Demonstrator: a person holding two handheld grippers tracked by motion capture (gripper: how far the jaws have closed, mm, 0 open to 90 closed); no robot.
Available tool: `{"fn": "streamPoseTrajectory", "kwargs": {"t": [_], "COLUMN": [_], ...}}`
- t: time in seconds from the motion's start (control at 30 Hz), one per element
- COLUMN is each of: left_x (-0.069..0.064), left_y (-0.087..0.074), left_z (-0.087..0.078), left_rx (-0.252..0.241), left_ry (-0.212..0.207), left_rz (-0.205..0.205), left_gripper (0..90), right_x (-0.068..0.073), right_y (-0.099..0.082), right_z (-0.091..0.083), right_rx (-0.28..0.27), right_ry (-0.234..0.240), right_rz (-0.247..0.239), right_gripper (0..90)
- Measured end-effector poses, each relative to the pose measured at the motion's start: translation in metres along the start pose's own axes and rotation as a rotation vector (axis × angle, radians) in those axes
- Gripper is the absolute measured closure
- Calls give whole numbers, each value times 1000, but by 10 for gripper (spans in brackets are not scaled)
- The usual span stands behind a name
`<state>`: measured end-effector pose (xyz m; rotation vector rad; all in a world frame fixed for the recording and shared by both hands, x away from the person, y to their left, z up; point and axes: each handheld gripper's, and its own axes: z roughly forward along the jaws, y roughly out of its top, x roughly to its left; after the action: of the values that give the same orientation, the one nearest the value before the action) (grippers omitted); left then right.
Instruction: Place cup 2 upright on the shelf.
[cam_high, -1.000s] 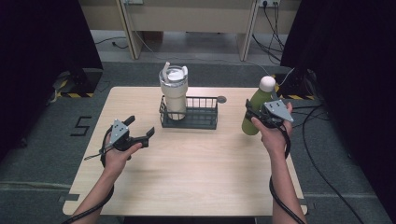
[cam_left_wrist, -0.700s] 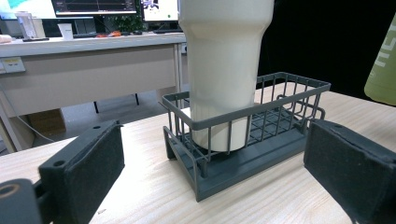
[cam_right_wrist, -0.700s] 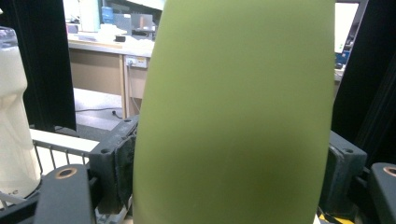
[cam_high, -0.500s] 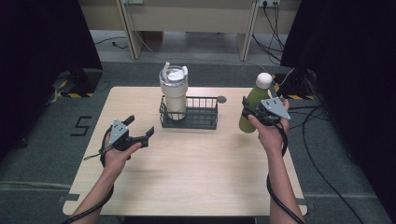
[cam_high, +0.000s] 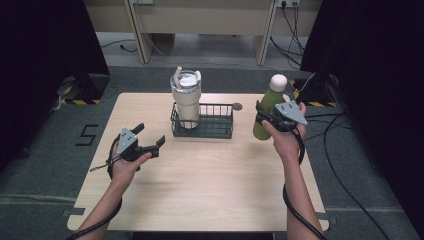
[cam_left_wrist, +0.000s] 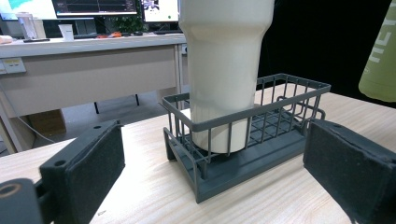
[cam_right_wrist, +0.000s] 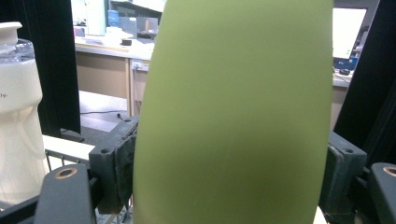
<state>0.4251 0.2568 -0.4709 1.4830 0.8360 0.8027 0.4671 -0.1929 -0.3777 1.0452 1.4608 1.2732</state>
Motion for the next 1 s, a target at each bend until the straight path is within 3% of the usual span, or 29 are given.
{"fn": "streamPoseTrajectory", "kwargs": {"t": [1.0], "left_x": [0], "left_y": [1], "left_z": [-2], "left_rx": [-6], "left_ry": [4], "left_rz": [-6], "left_gripper": [50], "right_x": [23], "right_y": [13], "right_z": [12], "right_rx": [-8], "right_ry": [30], "right_rz": [-7], "right_gripper": [235]}}
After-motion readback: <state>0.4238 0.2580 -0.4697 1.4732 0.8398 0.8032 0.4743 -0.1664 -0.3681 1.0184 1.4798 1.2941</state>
